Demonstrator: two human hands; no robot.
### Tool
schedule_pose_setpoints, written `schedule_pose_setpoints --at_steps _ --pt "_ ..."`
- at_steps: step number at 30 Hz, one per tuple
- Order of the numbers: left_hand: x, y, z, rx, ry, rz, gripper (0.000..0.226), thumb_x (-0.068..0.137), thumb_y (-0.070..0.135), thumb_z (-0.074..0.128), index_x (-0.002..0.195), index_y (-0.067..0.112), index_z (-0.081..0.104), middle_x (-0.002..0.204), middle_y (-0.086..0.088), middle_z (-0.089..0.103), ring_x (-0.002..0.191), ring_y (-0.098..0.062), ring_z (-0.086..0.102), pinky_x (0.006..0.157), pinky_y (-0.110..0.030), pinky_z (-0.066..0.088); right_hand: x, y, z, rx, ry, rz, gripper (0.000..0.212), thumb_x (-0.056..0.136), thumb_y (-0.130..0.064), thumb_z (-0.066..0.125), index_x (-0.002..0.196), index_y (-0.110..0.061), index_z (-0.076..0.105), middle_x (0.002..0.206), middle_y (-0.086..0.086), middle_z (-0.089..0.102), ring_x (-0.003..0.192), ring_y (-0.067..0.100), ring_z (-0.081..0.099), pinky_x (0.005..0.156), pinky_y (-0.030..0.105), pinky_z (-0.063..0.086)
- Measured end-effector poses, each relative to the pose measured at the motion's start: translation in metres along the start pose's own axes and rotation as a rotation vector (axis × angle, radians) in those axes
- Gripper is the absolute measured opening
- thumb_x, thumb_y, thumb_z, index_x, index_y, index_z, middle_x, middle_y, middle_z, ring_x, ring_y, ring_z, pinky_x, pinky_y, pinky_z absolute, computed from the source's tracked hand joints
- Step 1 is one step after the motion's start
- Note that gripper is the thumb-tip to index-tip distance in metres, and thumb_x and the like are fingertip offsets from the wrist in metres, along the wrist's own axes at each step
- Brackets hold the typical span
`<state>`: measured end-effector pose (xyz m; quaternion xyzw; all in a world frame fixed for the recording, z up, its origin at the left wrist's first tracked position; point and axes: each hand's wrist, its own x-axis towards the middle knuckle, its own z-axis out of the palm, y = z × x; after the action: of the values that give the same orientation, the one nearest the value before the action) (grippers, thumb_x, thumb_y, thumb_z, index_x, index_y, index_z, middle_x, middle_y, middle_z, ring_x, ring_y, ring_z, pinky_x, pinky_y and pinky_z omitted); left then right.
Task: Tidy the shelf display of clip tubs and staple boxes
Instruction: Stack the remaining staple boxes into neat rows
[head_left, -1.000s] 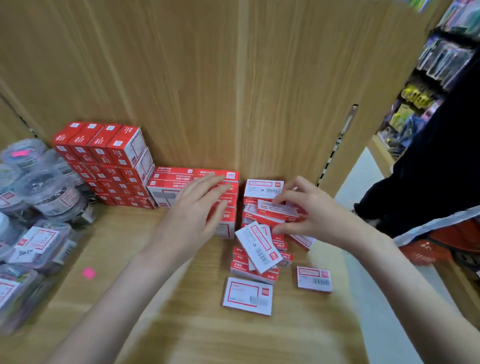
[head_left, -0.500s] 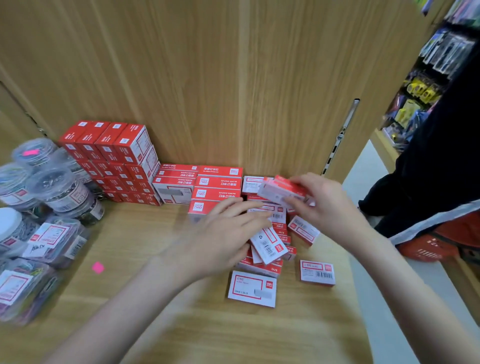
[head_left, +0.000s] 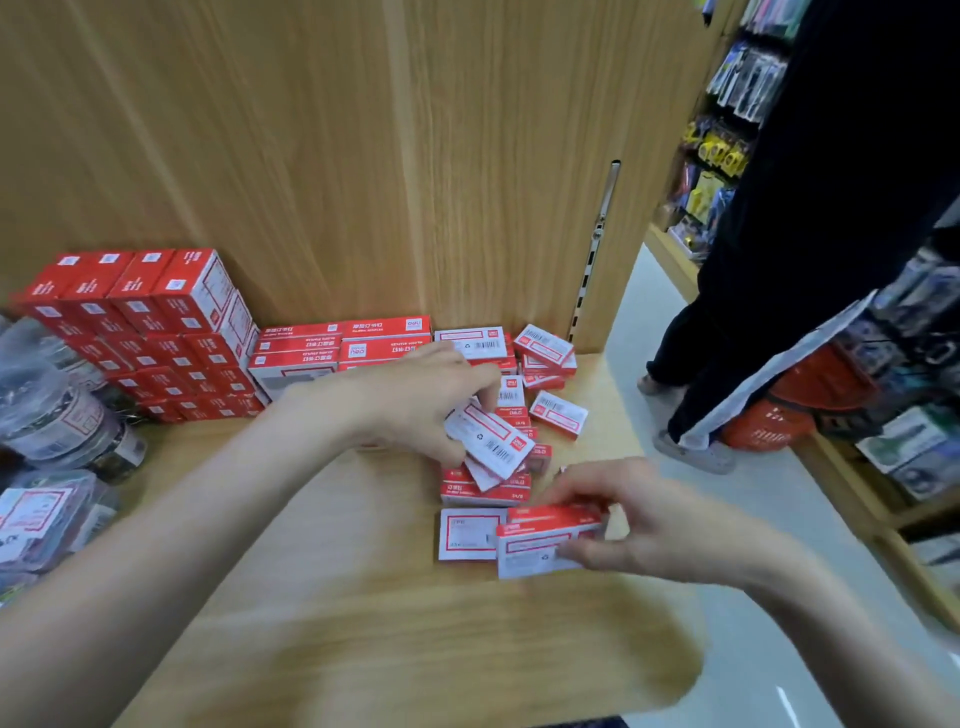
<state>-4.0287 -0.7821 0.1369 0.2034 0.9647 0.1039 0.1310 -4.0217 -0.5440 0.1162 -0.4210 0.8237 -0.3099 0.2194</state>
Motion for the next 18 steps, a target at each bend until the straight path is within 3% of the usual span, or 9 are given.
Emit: schedule_pose_setpoints --at_steps 3,7,9,12,16,18 --pt "-0.004 0.003 0.001 -0.009 0.018 -0.002 0.037 0.075 0.025 0.068 0.105 0.026 0.048 0.106 -0.001 0.046 0.105 -0.014 0.035 0.095 -0.029 0.031 0.003 -0.007 0.029 -0.099 0.016 -0.063 0.025 0.081 -0.025 0.064 0.106 -0.024 0.063 0.092 -0.017 0.06 0.076 -0.008 0.049 0.07 0.009 0.037" --pt "-0.013 0.002 0.007 -0.023 0.084 0.03 0.033 0.077 0.028 0.067 0.104 0.03 0.048 0.109 0.003 0.049 0.11 -0.011 0.034 0.095 -0.023 0.027 0.003 -0.007 0.048 -0.202 0.073 -0.077 0.034 0.083 -0.029 0.065 0.115 -0.021 0.058 0.11 -0.008 0.06 0.095 0.001 0.046 0.078 0.004 0.032" --pt "-0.017 0.001 0.01 0.011 0.125 0.049 0.033 0.079 0.03 0.067 0.108 0.027 0.05 0.109 0.004 0.051 0.109 -0.011 0.035 0.09 -0.016 0.021 0.002 -0.004 0.056 -0.281 0.101 -0.072 0.037 0.081 -0.036 0.06 0.114 -0.018 0.058 0.111 -0.004 0.059 0.097 0.006 0.042 0.083 0.01 0.03" --pt "-0.019 0.0 0.014 0.053 0.139 0.069 0.035 0.081 0.031 0.066 0.11 0.023 0.048 0.109 0.005 0.052 0.109 -0.011 0.038 0.087 -0.01 0.014 -0.001 -0.001 0.063 -0.384 0.175 -0.062 0.041 0.076 -0.045 0.049 0.106 -0.02 0.059 0.108 -0.004 0.06 0.093 0.012 0.046 0.08 0.019 0.04" --pt "-0.019 -0.001 0.016 0.089 0.162 0.071 0.034 0.082 0.031 0.066 0.107 0.02 0.047 0.106 0.004 0.051 0.105 -0.008 0.036 0.096 -0.013 0.011 0.001 -0.008 0.067 -0.408 0.214 -0.032 0.043 0.072 -0.047 0.051 0.102 -0.018 0.062 0.106 -0.002 0.062 0.094 0.013 0.047 0.083 0.02 0.039" --pt "-0.021 -0.002 0.017 0.089 0.213 0.073 0.033 0.077 0.03 0.071 0.099 0.019 0.049 0.099 0.004 0.05 0.098 -0.01 0.035 0.09 -0.016 0.018 0.003 -0.011 0.068 -0.394 0.198 -0.008 0.044 0.076 -0.045 0.057 0.109 -0.017 0.06 0.116 0.0 0.059 0.104 0.02 0.05 0.09 0.028 0.042"
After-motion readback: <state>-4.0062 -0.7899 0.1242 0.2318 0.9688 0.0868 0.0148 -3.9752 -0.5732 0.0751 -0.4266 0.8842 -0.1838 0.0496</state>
